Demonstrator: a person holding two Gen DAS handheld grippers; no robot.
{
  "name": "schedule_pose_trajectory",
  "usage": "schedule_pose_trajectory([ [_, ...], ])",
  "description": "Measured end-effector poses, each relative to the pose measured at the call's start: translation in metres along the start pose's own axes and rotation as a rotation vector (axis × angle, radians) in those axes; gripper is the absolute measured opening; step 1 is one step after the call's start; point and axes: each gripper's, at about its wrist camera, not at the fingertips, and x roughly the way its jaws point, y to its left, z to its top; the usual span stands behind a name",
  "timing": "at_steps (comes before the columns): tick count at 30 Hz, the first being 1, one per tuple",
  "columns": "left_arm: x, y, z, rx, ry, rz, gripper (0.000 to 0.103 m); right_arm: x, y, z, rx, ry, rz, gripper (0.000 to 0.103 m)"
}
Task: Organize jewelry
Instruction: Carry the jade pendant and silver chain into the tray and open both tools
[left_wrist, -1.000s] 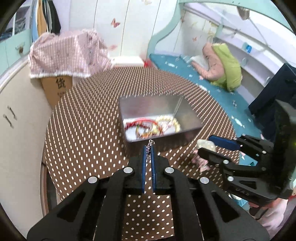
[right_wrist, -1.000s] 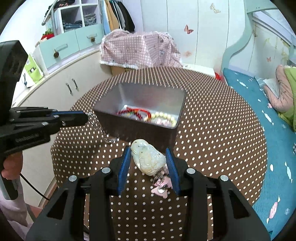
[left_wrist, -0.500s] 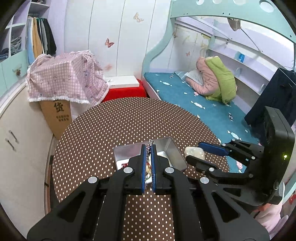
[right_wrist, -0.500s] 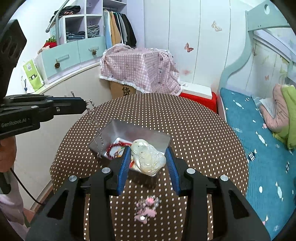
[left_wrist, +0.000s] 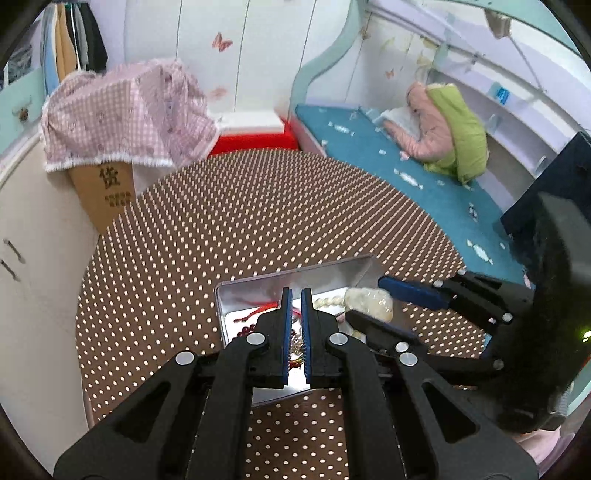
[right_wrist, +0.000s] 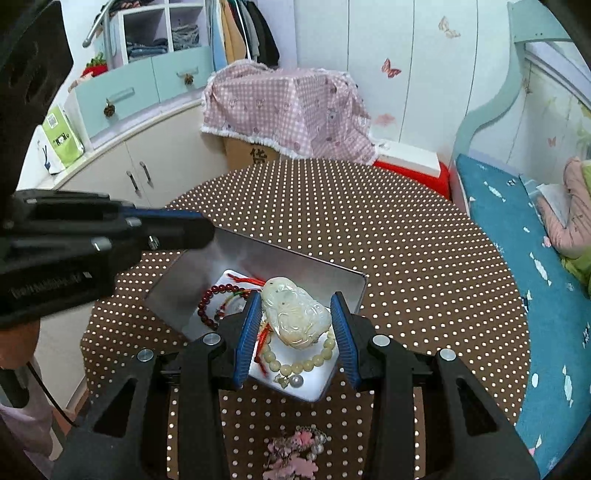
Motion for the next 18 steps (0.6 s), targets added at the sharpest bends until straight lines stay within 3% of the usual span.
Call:
schedule_pose_trajectory([
  [7, 0.020, 0.015, -0.014, -0.024, 0.052, 0.025, 0.006, 0.019, 0.004, 0.003, -0.031, 0.042, 0.002, 0.037],
  [11, 0.024, 0.025, -0.018, -0.025, 0.063, 0.043, 0.024, 0.031, 0.009, 0.003, -0.052, 0.070, 0.005, 0.037],
  [18, 0.022, 0.029, -0.020, -0.025, 0.062, 0.019, 0.027, 0.043, 0.018, 0.006, -0.079, 0.110, -0.003, 0.037],
])
